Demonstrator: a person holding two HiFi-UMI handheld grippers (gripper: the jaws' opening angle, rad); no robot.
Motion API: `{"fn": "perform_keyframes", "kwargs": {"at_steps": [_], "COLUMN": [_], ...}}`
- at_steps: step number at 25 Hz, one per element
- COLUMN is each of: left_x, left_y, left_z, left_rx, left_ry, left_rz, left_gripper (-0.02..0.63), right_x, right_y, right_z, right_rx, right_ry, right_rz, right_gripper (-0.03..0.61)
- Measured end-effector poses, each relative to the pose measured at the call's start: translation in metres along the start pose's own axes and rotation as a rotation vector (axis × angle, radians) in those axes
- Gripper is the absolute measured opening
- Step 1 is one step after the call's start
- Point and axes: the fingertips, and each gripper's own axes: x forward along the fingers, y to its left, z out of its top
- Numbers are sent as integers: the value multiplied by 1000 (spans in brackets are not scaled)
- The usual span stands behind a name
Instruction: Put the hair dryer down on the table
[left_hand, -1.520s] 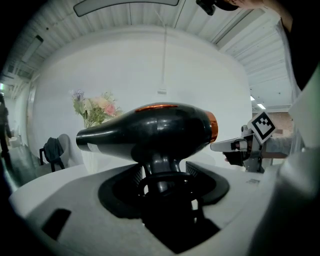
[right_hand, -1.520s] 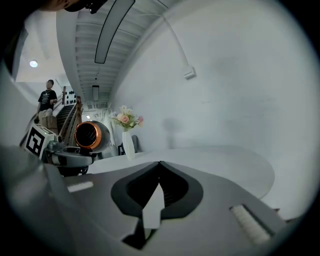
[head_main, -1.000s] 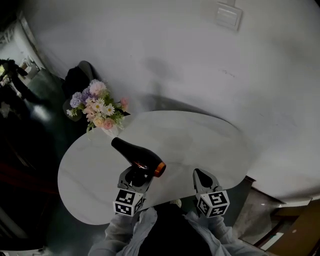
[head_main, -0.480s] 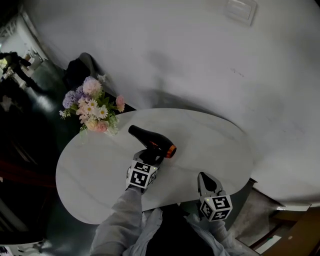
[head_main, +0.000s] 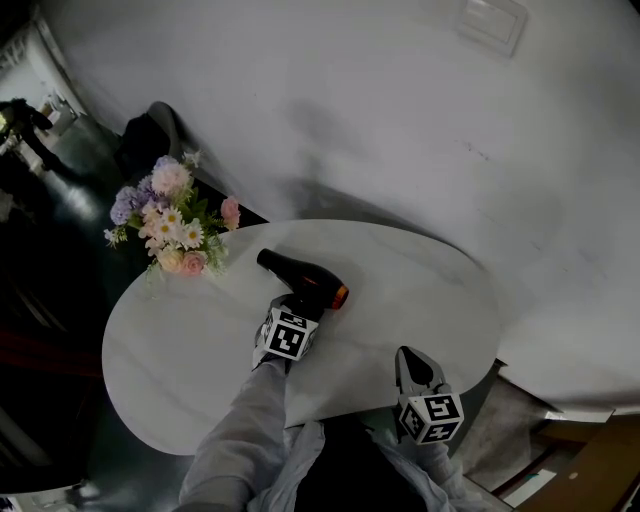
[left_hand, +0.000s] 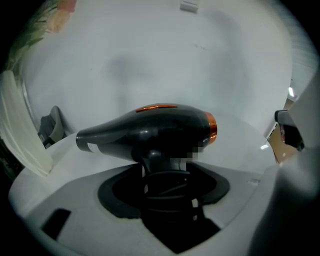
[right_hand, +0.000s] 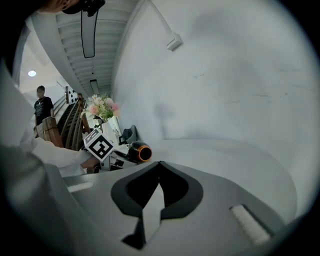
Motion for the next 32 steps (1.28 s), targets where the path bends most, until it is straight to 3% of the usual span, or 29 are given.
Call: {"fn": "perform_keyframes", "kwargs": {"at_steps": [5,6,8,11,14,24,28,32], "left_x": [7,6,-1,-19,-56,-184,-213,-229], "left_y": [-6,-8,-10,-10,-15,-14,-26,-30], "left_z": [-4,-4,-2,3,12,25,15,0], "left_rx": [7,21,58,89,42,-127,-203,-213], "left_ry": [51,49,32,-7,-82,-380,-446,-492], "left_rz": [-39,-53,-46,-7,-20,-7,-36,20], "left_gripper": [287,320,436,443,440,283,174,3], "right_x": [1,1,1,0,0,3,1,0], "right_y": [4,6,9,12,21,57,69,78], "right_z": [0,1,3,5,7,26,34,37], "right_rx": [-10,-12,-18,-28,-29,-88,-111,-121], "right_ry": [5,3,-3,-12,-23,-60,-78,-79], "right_rz": [9,14,23,33,57,141,162,191], "right_gripper": [9,9,9,9,9,9,9,9]}}
